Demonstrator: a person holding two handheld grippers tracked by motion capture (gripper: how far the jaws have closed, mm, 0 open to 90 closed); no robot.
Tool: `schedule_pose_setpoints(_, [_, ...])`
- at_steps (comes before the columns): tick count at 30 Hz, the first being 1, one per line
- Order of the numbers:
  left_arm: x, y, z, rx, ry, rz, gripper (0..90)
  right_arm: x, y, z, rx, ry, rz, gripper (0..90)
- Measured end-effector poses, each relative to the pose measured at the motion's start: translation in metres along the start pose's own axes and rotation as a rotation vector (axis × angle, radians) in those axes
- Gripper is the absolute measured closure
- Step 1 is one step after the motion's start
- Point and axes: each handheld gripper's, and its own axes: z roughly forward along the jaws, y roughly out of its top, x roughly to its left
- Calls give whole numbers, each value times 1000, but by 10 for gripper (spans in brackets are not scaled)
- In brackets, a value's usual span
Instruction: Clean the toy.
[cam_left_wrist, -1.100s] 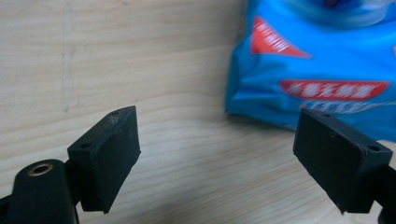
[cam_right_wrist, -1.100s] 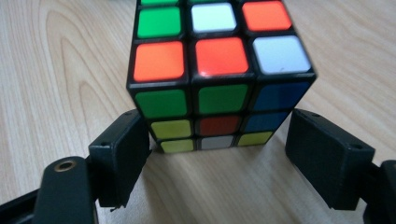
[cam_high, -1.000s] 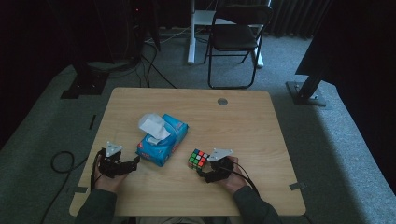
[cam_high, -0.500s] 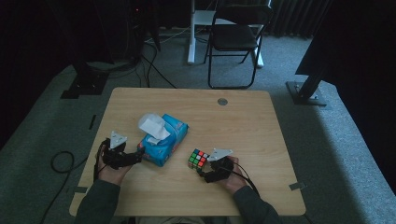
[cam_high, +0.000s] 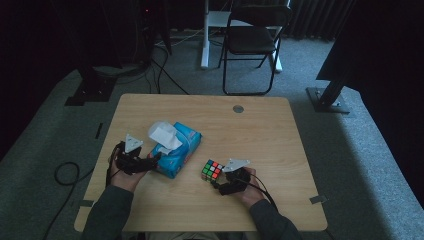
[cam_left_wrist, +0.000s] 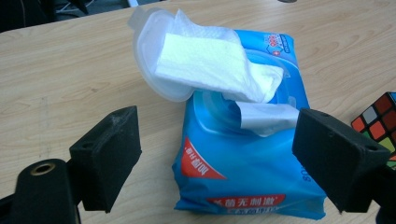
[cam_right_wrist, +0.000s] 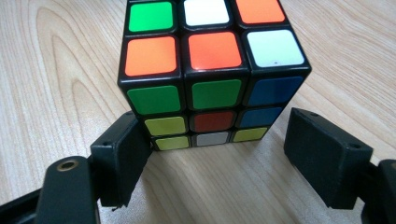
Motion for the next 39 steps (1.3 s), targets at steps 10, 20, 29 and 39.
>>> schedule_pose_setpoints(10, [1,12,10,11,-14,15,251,0,0,0,1,-1,-1,223])
schedule_pose_setpoints(20, [5,30,19,10,-19,34,310,0,0,0,-2,4,10,223])
schedule_pose_setpoints(29, [18,43,28,2,17,31,297,-1,0,-1,-2,7,13,222])
schedule_pose_setpoints(39, [10,39,43,19,-30,47,286,-1,0,-1,-2,7,11,223])
